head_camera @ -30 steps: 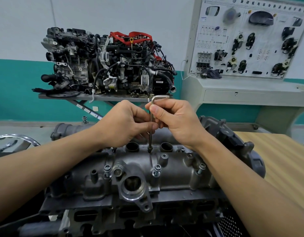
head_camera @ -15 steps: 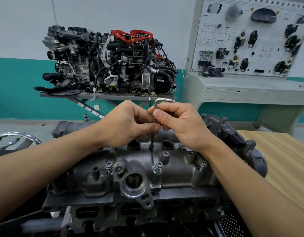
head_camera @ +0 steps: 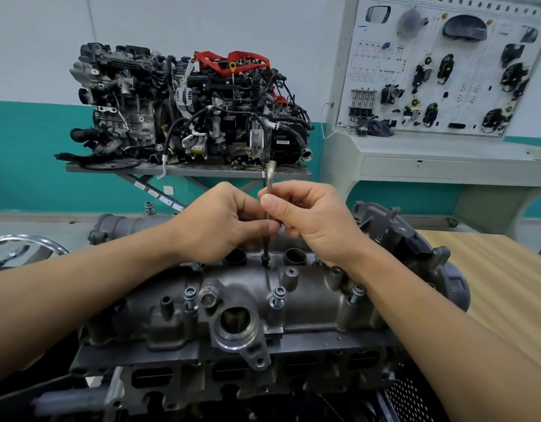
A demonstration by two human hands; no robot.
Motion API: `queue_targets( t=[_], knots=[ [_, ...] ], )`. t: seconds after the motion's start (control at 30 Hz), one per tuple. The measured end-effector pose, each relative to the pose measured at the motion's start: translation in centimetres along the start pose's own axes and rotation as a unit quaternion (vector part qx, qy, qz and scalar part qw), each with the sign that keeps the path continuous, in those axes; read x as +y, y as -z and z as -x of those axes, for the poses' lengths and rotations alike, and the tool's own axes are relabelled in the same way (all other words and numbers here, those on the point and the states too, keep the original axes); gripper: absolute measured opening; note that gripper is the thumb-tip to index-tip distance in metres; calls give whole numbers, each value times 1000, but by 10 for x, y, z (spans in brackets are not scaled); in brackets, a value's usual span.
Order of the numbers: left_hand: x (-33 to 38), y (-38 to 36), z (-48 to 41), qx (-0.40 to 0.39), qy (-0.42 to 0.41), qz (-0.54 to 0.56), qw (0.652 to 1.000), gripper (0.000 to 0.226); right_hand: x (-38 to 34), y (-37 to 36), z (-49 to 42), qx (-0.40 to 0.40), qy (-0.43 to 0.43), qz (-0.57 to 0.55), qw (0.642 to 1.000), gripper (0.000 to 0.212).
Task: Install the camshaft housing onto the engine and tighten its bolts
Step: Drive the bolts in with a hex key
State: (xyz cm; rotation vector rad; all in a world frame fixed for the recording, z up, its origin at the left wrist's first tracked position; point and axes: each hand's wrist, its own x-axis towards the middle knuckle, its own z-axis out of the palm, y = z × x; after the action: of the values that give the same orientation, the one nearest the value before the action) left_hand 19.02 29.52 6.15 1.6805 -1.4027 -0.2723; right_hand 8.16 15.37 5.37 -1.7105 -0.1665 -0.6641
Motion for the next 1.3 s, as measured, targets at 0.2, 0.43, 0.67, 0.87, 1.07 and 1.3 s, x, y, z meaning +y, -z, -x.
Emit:
queue_targets(
  t=[0.2, 0.43, 0.67, 0.87, 1.07, 1.3],
  knots=[
    [2, 0, 1, -71, 20, -18, 997, 23, 0, 7, 5, -31, 2, 36, 999, 19],
    [-2, 0, 0, 16, -4, -41, 999, 10, 1, 1, -1, 45, 24, 79, 996, 10],
    [-1, -1, 1, -43, 2, -60, 997, 19, 3, 6, 4, -15, 11, 44, 999, 19],
    [-2, -1, 0, 14, -15, -37, 999, 16, 1, 1, -1, 41, 23, 70, 996, 9],
    [0, 0, -1, -33, 13, -23, 999, 19, 1, 5, 4, -4, 17, 42, 999, 15],
    [-1, -2, 0, 1, -8, -50, 999, 15, 2, 1, -2, 37, 36, 101, 994, 8]
  ],
)
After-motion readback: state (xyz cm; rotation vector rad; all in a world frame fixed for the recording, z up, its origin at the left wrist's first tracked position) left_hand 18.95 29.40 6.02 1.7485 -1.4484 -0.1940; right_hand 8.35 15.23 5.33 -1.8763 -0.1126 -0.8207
